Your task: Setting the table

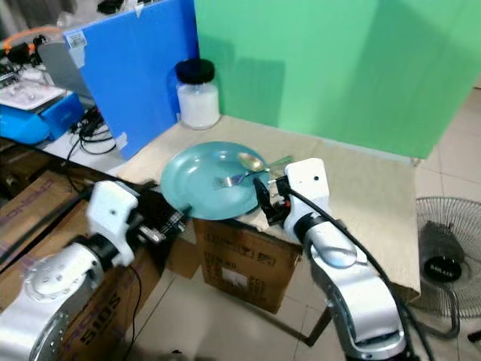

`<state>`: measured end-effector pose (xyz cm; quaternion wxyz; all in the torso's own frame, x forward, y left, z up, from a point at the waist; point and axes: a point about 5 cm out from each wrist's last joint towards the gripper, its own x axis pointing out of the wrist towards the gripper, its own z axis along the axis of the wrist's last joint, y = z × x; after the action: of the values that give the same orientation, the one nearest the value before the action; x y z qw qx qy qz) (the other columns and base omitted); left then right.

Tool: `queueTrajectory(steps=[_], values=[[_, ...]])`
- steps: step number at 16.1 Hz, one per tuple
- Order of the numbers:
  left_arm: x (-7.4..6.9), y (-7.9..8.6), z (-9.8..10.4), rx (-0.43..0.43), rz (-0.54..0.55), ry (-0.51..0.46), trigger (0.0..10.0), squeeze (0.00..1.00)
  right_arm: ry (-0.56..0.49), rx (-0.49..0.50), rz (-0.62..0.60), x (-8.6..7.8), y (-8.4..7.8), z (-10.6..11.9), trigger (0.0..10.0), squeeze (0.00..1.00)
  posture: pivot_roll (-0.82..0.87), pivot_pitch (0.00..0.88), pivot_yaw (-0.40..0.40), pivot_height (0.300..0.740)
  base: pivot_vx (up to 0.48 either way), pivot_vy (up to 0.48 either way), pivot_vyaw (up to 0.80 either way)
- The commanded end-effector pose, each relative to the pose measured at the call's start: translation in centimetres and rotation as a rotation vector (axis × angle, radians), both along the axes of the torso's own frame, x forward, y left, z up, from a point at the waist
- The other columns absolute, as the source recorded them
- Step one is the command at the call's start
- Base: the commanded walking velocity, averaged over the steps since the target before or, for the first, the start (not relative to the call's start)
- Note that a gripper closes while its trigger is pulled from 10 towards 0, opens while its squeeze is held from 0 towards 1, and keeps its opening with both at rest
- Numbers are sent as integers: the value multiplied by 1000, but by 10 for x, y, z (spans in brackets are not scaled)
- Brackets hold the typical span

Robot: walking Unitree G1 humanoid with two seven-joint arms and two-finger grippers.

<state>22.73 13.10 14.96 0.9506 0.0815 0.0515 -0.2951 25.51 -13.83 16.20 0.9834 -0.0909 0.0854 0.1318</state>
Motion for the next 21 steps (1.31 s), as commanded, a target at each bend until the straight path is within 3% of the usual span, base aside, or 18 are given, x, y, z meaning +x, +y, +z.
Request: queueTrajectory(steps=[1, 3, 8, 9, 10, 11, 12, 13, 14, 21], values=[[-2, -5, -1, 0, -62, 21, 10000, 0, 4, -33, -3, 1, -2, -1, 10000, 1000, 151, 0, 34, 740, 0, 0, 0], [-5, -11, -4, -7, -161, 63, 10000, 0, 8, -148, 29, 1, -6, -4, 10000, 1000, 140, 0, 42, 740, 0, 0, 0], [2, -13, -6, 20, -221, 75, 10000, 0, 56, -388, 88, 2, -13, -18, 10000, 1000, 127, 0, 48, 740, 0, 0, 0], [4, -14, -5, 24, -232, 70, 10000, 0, 64, -429, 84, 7, -14, -21, 10000, 553, 124, 0, 49, 740, 0, 0, 0], [7, -17, -5, 33, -249, 66, 10000, 0, 72, -451, 61, 13, -15, -23, 10000, 0, 122, 0, 50, 740, 0, 0, 0], [8, -18, -6, 42, -261, 64, 10000, 0, 75, -461, 43, 16, -15, -23, 10000, 0, 122, 0, 51, 740, 0, 0, 0], [9, -18, -6, 44, -265, 62, 10000, 0, 80, -459, 32, 20, -14, -23, 6824, 0, 123, 0, 51, 740, 0, 0, 0], [9, -18, -6, 44, -265, 61, 10000, 0, 86, -453, 25, 22, -13, -24, 1255, 0, 124, 0, 48, 740, 0, 0, 0], [9, -17, -6, 44, -266, 61, 10000, 0, 93, -445, 21, 22, -13, -25, 0, 0, 124, 0, 48, 740, 0, 0, 0], [9, -16, -8, 52, -272, 57, 10000, 0, 116, -443, 13, 23, -12, -28, 0, 0, 130, 0, 44, 740, 0, 0, 0]])
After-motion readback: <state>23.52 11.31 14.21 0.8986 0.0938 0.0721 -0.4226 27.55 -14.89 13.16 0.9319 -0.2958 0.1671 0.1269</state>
